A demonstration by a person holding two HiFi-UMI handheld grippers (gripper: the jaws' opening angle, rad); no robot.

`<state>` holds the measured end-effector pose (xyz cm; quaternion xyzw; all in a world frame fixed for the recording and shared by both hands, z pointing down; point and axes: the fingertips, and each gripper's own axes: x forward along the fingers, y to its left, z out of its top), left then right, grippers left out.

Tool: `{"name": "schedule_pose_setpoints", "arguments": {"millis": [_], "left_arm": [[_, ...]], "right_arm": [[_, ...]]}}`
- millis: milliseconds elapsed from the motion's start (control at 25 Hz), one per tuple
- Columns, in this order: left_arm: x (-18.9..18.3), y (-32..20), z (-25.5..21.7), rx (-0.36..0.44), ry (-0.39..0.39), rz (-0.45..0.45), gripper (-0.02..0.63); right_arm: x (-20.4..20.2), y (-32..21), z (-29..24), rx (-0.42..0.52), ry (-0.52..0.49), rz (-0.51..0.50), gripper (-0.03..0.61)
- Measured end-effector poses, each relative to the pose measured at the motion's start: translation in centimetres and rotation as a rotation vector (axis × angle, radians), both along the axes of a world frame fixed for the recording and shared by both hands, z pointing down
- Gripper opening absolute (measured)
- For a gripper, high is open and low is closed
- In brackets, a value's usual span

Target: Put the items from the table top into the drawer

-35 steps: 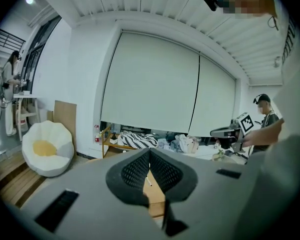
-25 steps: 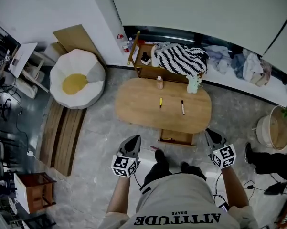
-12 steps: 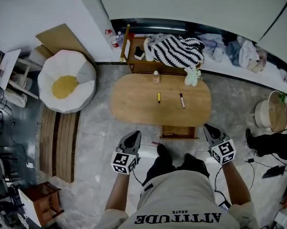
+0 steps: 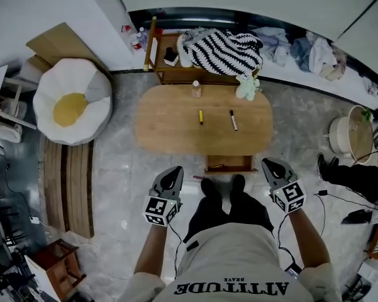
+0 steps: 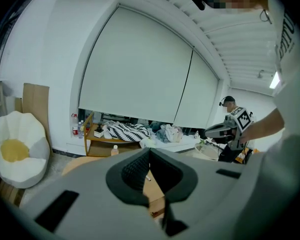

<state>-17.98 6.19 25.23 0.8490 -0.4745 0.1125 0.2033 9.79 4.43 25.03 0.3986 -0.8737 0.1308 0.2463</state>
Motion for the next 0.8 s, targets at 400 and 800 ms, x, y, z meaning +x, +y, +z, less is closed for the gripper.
{"name": "schedule_pose_setpoints", "arguments": {"millis": [400,800], "left_arm": [[2.5,-1.5,2.5,-0.022,0.005,-0.038,0.021],[4.7,-3.7,7.2,-0.065,-0.014,-0.103,0.02]], "right_arm": [[1.1,-2.4,3.2,-0.056,0.018,-0.043,0.021],[2.2,-5.9,8.9,-0.141,0.021,-0.11,0.021]]}}
